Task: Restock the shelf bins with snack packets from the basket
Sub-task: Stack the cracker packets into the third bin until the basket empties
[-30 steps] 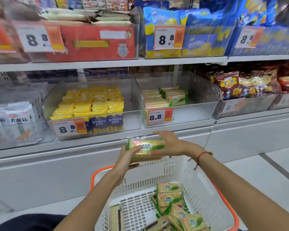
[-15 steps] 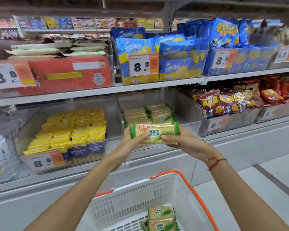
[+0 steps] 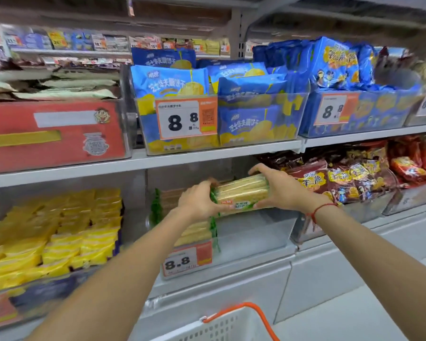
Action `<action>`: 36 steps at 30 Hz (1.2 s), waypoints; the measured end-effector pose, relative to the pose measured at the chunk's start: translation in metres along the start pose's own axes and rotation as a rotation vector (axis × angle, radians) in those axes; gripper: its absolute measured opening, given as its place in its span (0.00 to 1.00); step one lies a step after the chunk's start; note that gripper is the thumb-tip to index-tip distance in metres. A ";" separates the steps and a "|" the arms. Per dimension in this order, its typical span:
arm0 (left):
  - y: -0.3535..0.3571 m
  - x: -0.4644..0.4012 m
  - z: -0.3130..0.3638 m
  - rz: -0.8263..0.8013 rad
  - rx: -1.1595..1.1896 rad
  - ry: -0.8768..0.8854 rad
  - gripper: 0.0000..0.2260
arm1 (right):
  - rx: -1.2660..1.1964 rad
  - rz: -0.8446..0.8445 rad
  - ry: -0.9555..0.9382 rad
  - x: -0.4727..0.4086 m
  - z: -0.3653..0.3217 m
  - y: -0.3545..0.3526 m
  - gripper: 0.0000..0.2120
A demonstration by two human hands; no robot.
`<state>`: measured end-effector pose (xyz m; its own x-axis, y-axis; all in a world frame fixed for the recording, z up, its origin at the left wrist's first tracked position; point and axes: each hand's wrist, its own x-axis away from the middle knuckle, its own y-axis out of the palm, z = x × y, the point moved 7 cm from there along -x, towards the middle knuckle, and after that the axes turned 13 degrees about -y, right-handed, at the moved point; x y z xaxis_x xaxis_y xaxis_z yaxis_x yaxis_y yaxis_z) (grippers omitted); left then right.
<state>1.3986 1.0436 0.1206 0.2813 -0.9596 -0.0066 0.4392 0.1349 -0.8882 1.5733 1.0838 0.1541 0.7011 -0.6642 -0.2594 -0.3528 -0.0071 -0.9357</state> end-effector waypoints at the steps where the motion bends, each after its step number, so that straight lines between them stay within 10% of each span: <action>1: 0.009 -0.011 0.002 0.001 -0.015 -0.009 0.38 | 0.098 -0.042 -0.007 -0.007 0.005 0.002 0.35; 13: 0.063 -0.049 -0.024 -0.077 -0.223 -0.099 0.36 | 0.102 -0.361 0.145 -0.046 0.060 0.095 0.41; 27: 0.070 -0.045 -0.012 -0.173 -0.341 0.090 0.24 | -0.183 -0.177 0.185 -0.043 0.061 0.114 0.28; 36: 0.056 -0.040 0.002 -0.061 -0.259 0.116 0.20 | 0.054 -0.095 0.135 -0.043 0.044 0.089 0.25</action>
<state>1.4136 1.0905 0.0721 0.1547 -0.9879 0.0113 0.2159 0.0227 -0.9761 1.5385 1.1449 0.0711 0.6386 -0.7571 -0.1377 -0.2528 -0.0373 -0.9668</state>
